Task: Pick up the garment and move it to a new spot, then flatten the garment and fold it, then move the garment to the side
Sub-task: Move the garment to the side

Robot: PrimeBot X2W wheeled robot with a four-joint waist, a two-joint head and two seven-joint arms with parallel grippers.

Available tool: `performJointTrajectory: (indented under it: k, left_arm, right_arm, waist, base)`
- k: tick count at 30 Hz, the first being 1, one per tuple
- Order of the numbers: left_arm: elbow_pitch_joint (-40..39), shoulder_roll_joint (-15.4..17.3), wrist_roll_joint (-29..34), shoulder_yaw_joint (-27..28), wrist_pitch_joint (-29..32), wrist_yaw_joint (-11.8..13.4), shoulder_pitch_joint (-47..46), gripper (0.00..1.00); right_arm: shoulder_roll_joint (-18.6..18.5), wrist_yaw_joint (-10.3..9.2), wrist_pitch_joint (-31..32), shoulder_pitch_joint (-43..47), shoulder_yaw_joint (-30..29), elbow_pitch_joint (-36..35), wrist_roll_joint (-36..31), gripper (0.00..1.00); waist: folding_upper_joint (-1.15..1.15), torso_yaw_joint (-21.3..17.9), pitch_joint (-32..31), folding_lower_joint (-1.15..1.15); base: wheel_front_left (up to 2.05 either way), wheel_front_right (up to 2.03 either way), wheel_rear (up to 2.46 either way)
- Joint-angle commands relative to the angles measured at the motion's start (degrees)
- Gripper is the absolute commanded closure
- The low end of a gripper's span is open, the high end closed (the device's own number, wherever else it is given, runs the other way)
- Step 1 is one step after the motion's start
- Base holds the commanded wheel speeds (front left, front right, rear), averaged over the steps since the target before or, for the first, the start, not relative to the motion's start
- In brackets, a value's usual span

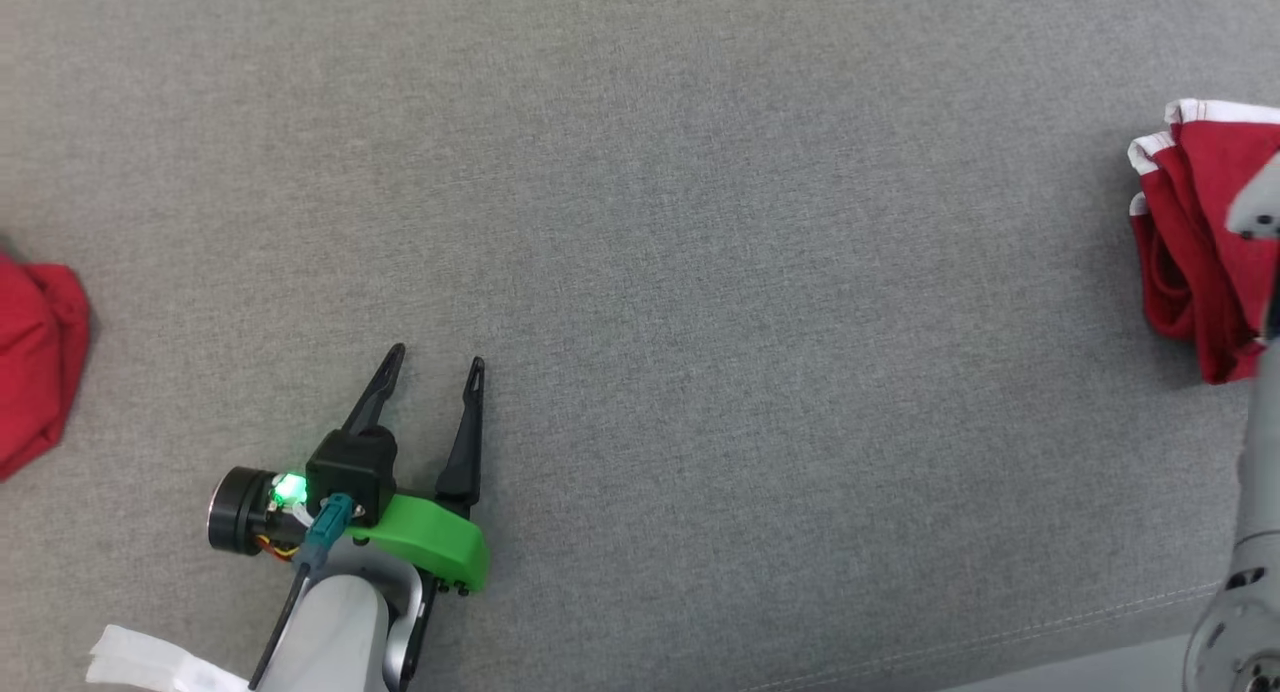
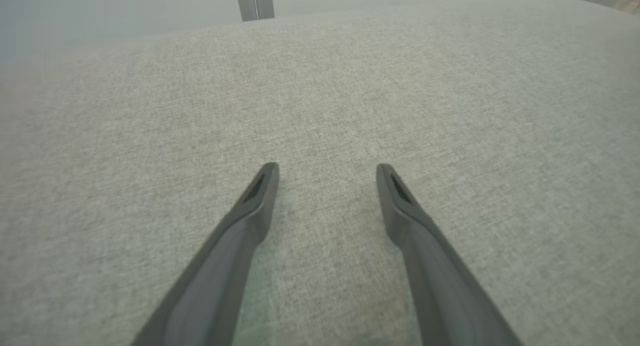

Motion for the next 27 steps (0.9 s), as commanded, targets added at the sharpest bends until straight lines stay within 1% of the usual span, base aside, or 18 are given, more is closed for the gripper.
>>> performJointTrajectory:
  k: [1,7,12,18,24,27]
  left_arm:
    - [-0.01,0.08,-0.49,0.39,0.07,0.4,1.06,0.0]
    - [0.08,-0.19,-1.7,1.31,0.07,1.69,2.7,0.0]
    - [0.17,-0.28,-2.44,2.57,0.06,2.8,3.92,0.0]
    - [1.01,-0.27,-4.3,3.64,0.06,4.31,5.36,0.0]
    - [1.64,-0.28,-4.71,4.93,0.06,5.17,7.07,0.0]
    - [1.89,-0.28,-4.87,5.81,0.06,5.61,7.99,0.0]
  right_arm:
    - [1.34,-0.08,-0.17,2.03,3.36,-1.79,2.4,0.0]
    - [3.88,-0.08,-0.18,8.9,15.85,-8.5,11.86,0.0]
    - [4.83,-0.08,-0.18,16.07,22.41,-11.8,17.3,0.0]
    - [5.98,-0.08,-0.18,24.45,26.57,-12.92,21.83,0.0]
    - [6.53,-0.08,-0.18,30.54,28.25,-12.99,23.43,0.0]
    - [6.57,-0.07,-0.18,32.88,30.9,-13.18,25.15,0.0]
  waist:
    - [0.0,1.27,-2.2,0.0]
    - [0.0,4.27,-6.37,0.0]
    - [0.0,6.78,-9.2,0.0]
    - [0.0,9.24,-12.21,0.0]
    - [0.0,10.1,-14.88,0.0]
    - [0.0,10.17,-16.23,0.0]
  base:
    - [0.0,0.0,0.0]
    - [0.0,0.0,0.0]
    - [0.0,0.0,0.0]
    - [0.0,0.0,0.0]
    - [0.0,0.0,0.0]
    - [0.0,0.0,0.0]
